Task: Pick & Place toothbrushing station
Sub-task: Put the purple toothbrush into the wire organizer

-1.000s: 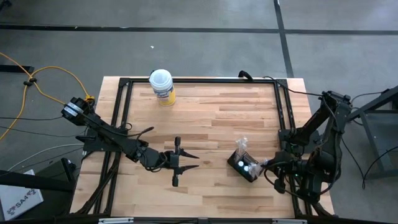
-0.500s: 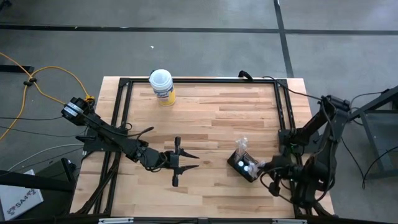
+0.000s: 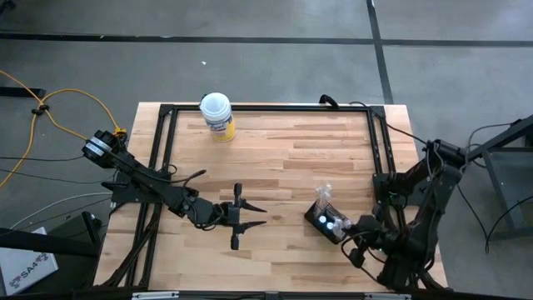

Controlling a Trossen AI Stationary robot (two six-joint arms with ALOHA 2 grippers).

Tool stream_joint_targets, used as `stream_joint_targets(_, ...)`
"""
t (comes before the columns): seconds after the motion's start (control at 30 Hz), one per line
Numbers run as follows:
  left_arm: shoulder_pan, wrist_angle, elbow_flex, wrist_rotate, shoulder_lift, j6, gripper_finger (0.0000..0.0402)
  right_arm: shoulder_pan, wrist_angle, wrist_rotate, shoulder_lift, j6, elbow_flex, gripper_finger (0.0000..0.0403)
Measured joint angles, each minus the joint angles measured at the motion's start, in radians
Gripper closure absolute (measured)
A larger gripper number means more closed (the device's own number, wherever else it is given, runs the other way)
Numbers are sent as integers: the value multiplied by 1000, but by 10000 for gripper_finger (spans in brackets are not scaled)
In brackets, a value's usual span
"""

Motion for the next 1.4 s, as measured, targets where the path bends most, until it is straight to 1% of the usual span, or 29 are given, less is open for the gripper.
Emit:
stream_joint_targets(0.2,0,0,0,0,0,0,273,0,-3,-11,55,110,0,395)
stream_joint_targets(0.37,0,0,0,0,0,0,273,0,-3,-25,82,163,0,395)
stream_joint_targets(0.6,0,0,0,0,0,0,273,0,1,-31,86,185,0,395)
stream_joint_targets(0.77,0,0,0,0,0,-1,273,-1,3,-59,86,228,0,393)
stream_joint_targets(0.93,0,0,0,0,0,-1,273,0,28,-63,86,230,0,388)
stream_joint_targets(1.07,0,0,0,0,0,-3,273,0,51,-64,86,230,0,377)
stream_joint_targets(1.27,0,0,0,0,0,-4,273,0,81,-65,85,232,0,350)
stream_joint_targets(1.4,0,0,0,1,0,-4,273,0,81,-95,85,233,0,333)
